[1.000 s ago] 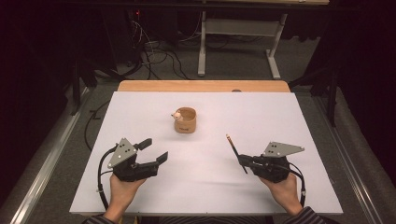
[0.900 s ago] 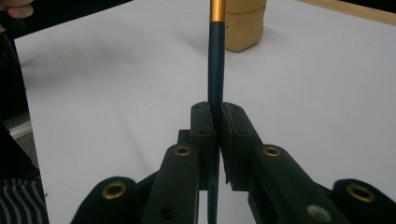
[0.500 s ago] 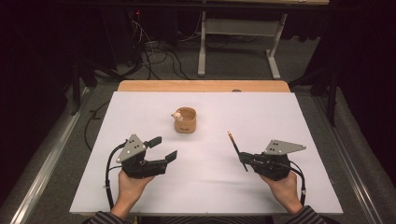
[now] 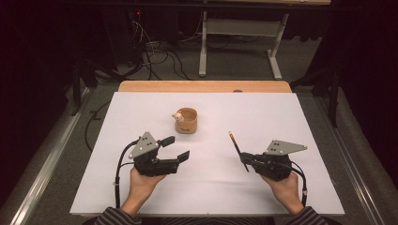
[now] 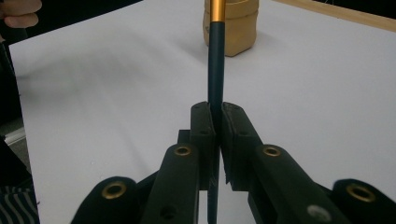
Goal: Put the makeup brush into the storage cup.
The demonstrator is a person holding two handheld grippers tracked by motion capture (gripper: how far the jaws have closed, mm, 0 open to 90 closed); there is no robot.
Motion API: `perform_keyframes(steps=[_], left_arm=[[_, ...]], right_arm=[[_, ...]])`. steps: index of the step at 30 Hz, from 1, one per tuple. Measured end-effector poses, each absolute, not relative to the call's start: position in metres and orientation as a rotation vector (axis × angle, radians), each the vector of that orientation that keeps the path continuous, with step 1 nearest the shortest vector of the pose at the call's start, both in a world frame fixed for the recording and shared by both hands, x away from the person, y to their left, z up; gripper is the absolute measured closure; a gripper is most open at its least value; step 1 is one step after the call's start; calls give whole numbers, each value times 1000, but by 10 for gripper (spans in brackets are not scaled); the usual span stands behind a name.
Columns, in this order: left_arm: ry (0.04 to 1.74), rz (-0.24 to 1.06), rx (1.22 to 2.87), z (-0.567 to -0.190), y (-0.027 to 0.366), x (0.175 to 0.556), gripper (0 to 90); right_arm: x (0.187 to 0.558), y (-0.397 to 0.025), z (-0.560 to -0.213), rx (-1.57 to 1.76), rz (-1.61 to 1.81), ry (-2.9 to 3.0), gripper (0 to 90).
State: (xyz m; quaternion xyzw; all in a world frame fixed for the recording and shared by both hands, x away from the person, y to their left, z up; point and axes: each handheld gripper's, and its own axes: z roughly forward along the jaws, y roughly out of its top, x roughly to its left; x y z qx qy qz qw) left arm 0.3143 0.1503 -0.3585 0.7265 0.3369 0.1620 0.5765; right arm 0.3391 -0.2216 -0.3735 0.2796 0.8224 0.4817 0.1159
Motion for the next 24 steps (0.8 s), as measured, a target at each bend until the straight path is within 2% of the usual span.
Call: perform_keyframes(steps=[20, 24], left_arm=[[746, 306, 1737, -362, 112, 331, 281], [726, 295, 1754, -362, 105, 332, 308]], right_arm=[[339, -217, -373, 803, 1415, 2415, 861], [339, -215, -373, 798, 1414, 2425, 861]])
